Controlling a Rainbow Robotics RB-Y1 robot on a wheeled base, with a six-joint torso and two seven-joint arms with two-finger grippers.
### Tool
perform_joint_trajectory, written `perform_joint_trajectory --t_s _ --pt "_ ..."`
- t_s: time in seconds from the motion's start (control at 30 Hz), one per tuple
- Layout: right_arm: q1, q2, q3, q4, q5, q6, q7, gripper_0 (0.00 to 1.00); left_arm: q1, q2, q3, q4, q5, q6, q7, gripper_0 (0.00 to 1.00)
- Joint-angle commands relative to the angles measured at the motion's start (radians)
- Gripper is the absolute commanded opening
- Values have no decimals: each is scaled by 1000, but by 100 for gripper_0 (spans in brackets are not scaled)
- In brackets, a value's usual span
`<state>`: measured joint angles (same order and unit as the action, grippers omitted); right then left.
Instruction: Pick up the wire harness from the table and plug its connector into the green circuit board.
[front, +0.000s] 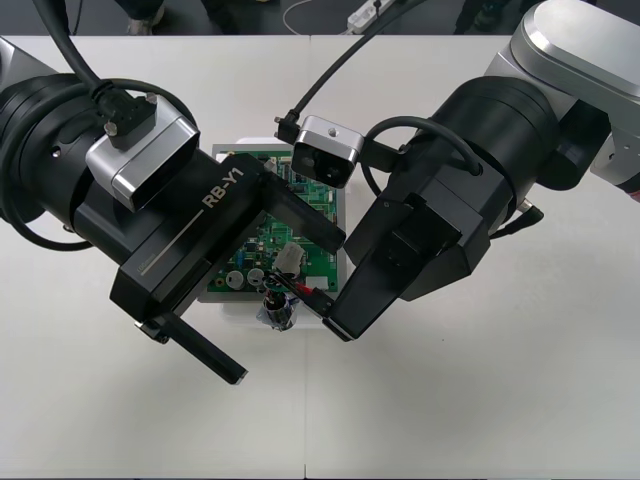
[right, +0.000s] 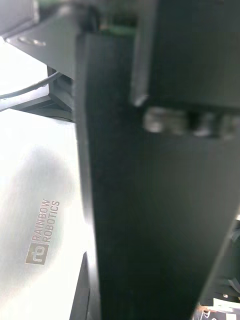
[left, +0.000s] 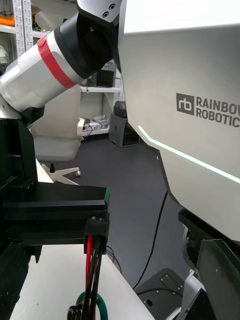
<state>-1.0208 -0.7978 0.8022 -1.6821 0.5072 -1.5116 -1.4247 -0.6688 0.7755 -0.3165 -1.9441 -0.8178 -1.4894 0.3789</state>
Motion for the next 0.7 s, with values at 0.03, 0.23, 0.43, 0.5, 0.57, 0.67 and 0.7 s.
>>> perform_joint_trajectory --t_s 0.03,0.23,0.43,0.5,0.57,0.67,0.7 --pt "-1 -3 9 -24 2 8 -17 0 -45 -15 -12 -24 -12 51 69 100" --pt "-1 -3 9 -22 2 8 -17 0 -43 -10 -13 -24 -3 49 69 100" --pt "-1 -3 9 -22 2 8 -17 0 -43 -7 -13 -24 5 47 69 100" --pt "-1 -3 9 -22 2 8 -17 0 -45 -8 -13 -24 6 47 69 100" --pt "-1 -1 9 -21 2 8 -17 0 -45 -8 -13 -24 6 47 69 100" --pt "-1 2 9 -18 2 8 -17 0 -45 -8 -13 -24 6 47 69 100" --pt "-1 5 9 -16 2 8 -17 0 -45 -10 -13 -22 6 47 71 97"
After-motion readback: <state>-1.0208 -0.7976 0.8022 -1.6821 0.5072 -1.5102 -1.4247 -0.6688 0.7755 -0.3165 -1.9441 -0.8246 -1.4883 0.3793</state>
